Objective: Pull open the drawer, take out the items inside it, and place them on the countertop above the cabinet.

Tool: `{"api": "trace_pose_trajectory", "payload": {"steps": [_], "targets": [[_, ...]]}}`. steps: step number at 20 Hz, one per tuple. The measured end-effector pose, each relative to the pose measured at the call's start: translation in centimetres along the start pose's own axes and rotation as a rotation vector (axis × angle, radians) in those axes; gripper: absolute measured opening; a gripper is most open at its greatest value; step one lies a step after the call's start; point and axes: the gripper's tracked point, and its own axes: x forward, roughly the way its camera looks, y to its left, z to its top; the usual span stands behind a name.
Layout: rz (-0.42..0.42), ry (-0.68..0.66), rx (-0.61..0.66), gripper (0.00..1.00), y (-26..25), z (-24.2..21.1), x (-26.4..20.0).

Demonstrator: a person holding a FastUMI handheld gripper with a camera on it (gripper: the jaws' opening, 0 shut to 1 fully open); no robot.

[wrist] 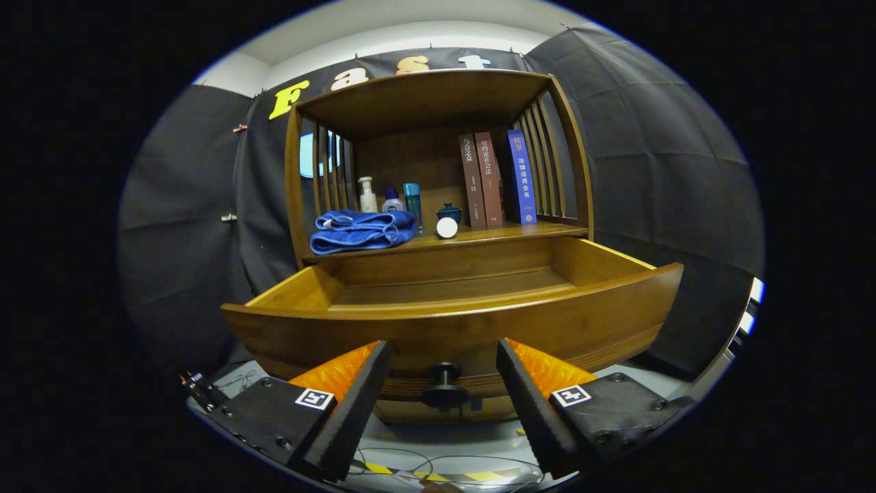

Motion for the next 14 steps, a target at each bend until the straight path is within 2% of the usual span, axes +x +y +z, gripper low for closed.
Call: {"api": "trace_pose_trajectory", "payload": {"steps": [8, 14], "targets": [[-0.031, 0.013, -0.024, 0.99, -0.2, 0.1, 1.5], [-0.027, 0.029, -0.022, 1.00, -0.2, 1.1, 5.1]]}}
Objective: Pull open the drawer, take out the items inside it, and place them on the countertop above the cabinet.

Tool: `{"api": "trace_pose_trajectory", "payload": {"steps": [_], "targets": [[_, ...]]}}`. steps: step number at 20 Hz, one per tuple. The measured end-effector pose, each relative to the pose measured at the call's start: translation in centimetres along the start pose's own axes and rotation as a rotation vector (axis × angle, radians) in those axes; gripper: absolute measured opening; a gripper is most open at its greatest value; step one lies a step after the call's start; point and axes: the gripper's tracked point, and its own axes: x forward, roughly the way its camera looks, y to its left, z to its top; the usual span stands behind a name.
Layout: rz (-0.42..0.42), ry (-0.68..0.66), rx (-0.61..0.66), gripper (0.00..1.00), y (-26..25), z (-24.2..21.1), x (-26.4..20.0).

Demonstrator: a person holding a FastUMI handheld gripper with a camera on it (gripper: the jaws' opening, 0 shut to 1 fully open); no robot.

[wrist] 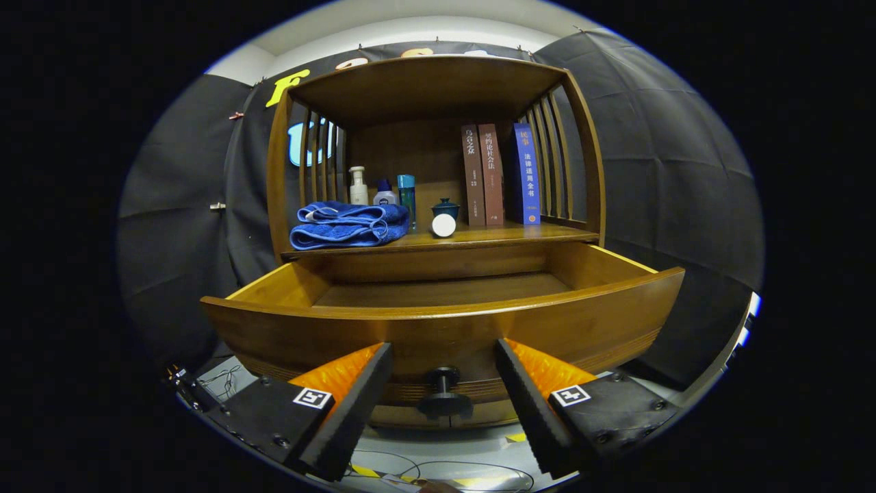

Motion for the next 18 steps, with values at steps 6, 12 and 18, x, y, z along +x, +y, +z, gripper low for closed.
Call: {"api": "trace_pose_trajectory", "payload": {"steps": [6, 12, 18], "targets": [[0.002, -0.005, 0.006, 1.00, 0.2, 1.8, 4.7], [0.000, -0.006, -0.001, 1.00, 0.4, 2.9, 9.8], [-0.003, -0.004, 0.001, 1.00, 0.6, 3.5, 13.0]]}}
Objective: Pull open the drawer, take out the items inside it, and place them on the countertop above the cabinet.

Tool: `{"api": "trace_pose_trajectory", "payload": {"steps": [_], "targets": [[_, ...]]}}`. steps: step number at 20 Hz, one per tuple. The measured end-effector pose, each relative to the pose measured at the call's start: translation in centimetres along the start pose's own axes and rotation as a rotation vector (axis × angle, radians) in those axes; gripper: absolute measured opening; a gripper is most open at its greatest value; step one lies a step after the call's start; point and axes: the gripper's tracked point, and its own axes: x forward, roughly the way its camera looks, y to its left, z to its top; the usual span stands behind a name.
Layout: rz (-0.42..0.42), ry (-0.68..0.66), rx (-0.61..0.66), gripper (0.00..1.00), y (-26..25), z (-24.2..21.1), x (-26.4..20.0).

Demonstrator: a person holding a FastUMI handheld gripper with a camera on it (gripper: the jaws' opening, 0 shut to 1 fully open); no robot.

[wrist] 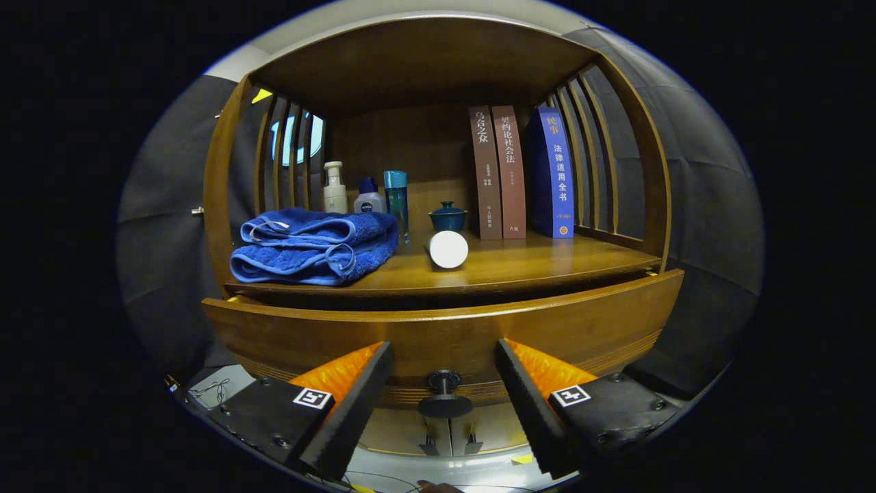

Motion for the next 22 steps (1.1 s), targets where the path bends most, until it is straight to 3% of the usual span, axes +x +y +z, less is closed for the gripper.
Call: {"api": "trace_pose_trajectory", "payload": {"steps": [9, 22], "targets": [[-0.009, 0.001, -0.008, 1.00, 0.1, 0.4, 2.1], [-0.011, -0.010, -0.024, 1.00, 0.2, 1.4, 1.3]]}}
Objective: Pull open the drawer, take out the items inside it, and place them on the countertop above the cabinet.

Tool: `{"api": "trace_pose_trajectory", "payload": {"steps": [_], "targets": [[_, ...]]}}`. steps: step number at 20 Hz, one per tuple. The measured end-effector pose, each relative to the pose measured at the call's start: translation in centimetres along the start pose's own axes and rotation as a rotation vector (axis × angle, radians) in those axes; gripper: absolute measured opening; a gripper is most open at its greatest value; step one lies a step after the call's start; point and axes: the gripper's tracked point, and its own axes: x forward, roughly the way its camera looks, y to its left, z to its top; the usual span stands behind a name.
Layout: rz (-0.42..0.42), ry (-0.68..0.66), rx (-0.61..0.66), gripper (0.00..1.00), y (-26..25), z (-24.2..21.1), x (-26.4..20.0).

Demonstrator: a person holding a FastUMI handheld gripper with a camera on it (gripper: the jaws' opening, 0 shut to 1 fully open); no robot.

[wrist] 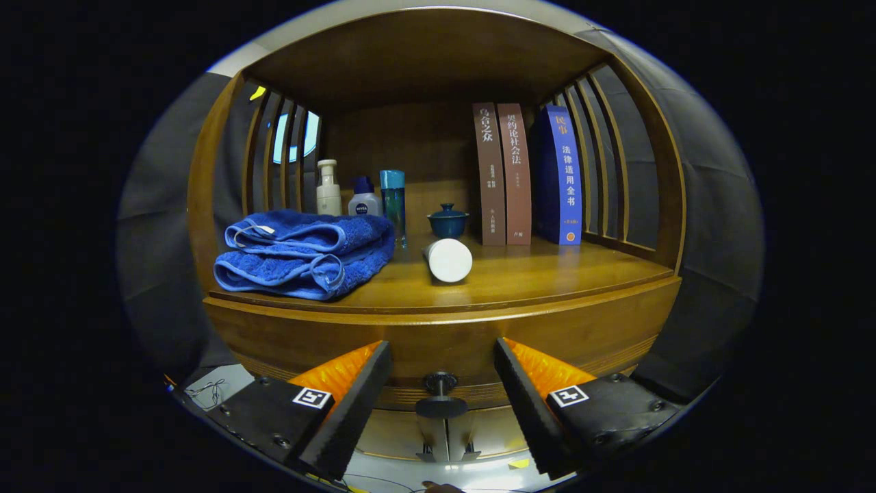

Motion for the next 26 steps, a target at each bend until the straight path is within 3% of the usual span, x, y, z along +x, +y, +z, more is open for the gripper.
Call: {"api": "trace_pose_trajectory", "payload": {"steps": [7, 19, 26], "targets": [[0.041, -0.078, -0.015, 1.00, 1.1, 6.1, -4.8], [0.051, -0.198, -0.007, 0.99, 1.1, 22.2, -16.2], [0.095, -0.186, -0.018, 0.99, 2.2, 24.7, -19.4]]}}
